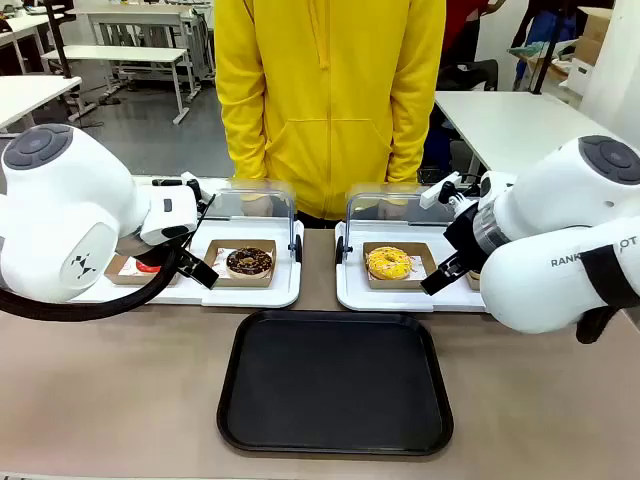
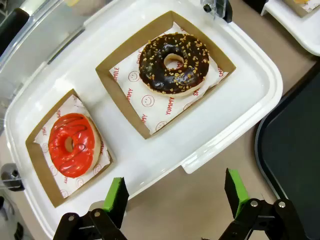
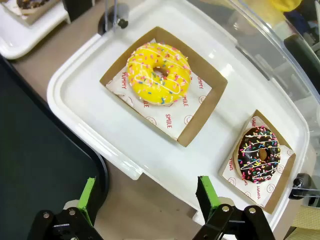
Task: Move the first donut from the left to the tray.
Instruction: Pick up the Paper togo box containing the Donut indicated by the person and place it on the Handle tray.
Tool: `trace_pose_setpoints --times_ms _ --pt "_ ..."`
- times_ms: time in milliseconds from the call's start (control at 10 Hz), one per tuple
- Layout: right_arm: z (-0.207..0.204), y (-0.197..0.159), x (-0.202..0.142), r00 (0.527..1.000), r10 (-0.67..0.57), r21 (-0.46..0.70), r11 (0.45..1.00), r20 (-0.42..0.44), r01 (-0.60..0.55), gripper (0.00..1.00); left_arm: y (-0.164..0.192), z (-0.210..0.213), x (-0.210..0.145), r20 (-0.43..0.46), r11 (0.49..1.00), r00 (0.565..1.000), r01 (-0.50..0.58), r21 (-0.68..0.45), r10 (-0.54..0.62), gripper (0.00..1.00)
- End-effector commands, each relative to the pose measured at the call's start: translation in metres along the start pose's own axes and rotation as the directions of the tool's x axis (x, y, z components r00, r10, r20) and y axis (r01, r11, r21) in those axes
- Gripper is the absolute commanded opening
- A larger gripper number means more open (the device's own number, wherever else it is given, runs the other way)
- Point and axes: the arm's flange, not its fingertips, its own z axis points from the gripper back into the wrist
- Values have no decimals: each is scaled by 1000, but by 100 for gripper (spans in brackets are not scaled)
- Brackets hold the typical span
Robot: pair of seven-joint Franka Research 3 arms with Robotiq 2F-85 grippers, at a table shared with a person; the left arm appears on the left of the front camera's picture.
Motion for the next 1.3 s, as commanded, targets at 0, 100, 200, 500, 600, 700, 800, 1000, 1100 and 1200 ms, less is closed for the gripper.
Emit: trace_pose_setpoints --times_ms 0,100,200,500,600,700,800,1000,1100,1200 --pt "0 0 0 1000 0 0 1000 0 0 100 0 0 0 0 1000 1000 0 0 0 100" --pt "0 0 0 1000 0 0 1000 0 0 100 0 0 0 0 1000 1000 0 0 0 100" --pt "0 0 0 1000 0 0 1000 0 0 100 0 0 0 0 1000 1000 0 0 0 100" --pt "0 0 0 1000 0 0 1000 0 0 100 0 0 0 0 1000 1000 0 0 0 100" --pt "0 0 0 1000 0 0 1000 0 0 100 0 0 0 0 1000 1000 0 0 0 100" --pt "0 0 0 1000 0 0 1000 0 0 100 0 0 0 0 1000 1000 0 0 0 100" --pt "0 0 0 1000 0 0 1000 0 0 100 0 0 0 0 1000 1000 0 0 0 100" --pt "0 0 0 1000 1 0 1000 0 -1 100 0 0 0 0 1000 1000 0 1 0 100" --pt "38 -23 31 1000 6 26 1000 17 -6 100 18 30 22 -2 994 998 58 -88 -59 100" --pt "76 -50 55 998 -6 86 996 61 1 100 39 61 40 35 995 998 48 -86 -45 100"
